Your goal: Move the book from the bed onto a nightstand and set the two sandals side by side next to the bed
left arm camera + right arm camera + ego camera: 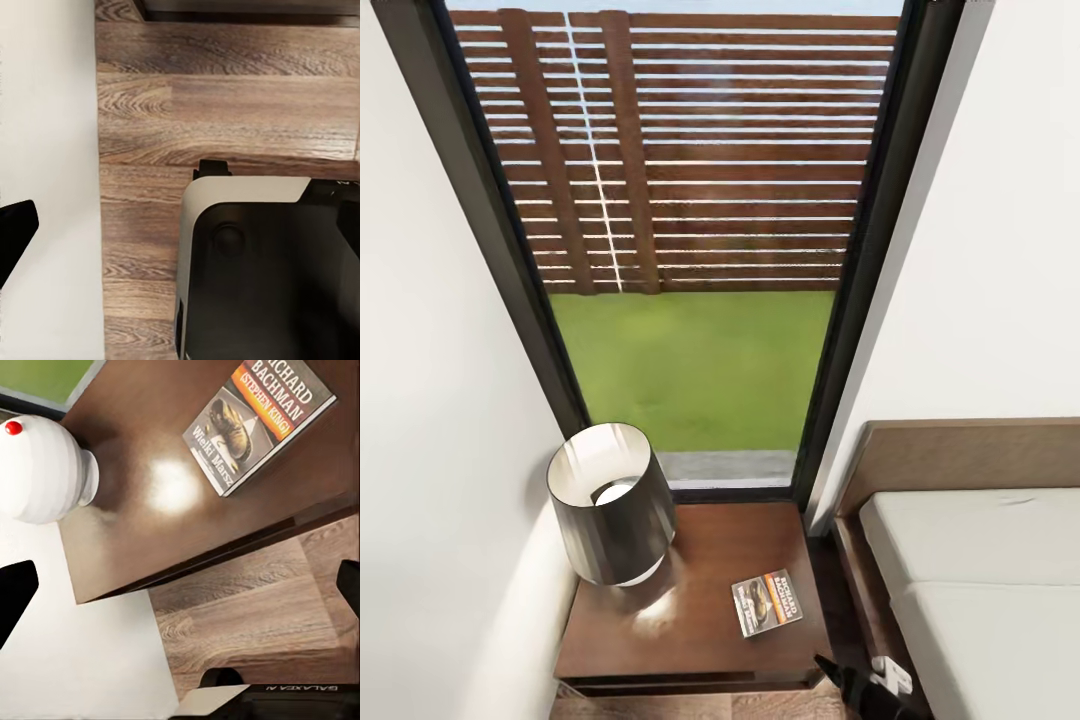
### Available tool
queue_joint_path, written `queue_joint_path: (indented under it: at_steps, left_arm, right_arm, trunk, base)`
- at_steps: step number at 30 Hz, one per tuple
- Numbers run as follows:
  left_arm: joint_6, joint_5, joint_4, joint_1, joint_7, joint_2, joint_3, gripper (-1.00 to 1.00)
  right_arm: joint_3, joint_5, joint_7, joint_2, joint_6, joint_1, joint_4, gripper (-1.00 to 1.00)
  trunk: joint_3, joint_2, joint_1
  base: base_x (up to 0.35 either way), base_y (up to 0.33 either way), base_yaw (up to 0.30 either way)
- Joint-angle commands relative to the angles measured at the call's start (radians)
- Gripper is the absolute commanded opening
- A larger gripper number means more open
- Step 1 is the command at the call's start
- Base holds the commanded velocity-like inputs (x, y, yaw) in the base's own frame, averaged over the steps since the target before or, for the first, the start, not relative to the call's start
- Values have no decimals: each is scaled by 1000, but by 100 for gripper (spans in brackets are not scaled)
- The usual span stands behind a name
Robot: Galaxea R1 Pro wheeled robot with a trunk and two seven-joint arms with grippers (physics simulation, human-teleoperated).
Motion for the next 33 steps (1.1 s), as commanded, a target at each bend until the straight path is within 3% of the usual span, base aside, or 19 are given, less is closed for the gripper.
queue_joint_path:
  at_steps: [1, 10, 23, 33]
  left_arm:
    - [-3, 9, 0, -1, -1, 0, -9, 100]
    - [-3, 9, 0, 1, -1, 0, -9, 100]
    - [-3, 9, 1, 1, -1, -4, -8, 100]
    - [-3, 10, 0, 10, -1, -4, -8, 100]
  right_arm:
    - [-5, 5, 4, 0, 9, 6, -1, 100]
    - [-6, 56, -13, -1, 5, 66, 2, 100]
    - [-6, 62, -142, -1, 5, 88, 78, 100]
    - [-6, 63, -175, -3, 5, 126, 92, 100]
  trunk:
    - [2, 6, -4]
    - [30, 69, -38]
    - [30, 69, -38]
    - [30, 69, -38]
  base:
    - [0, 0, 0]
    - [0, 0, 0]
    - [0, 0, 0]
    - [0, 0, 0]
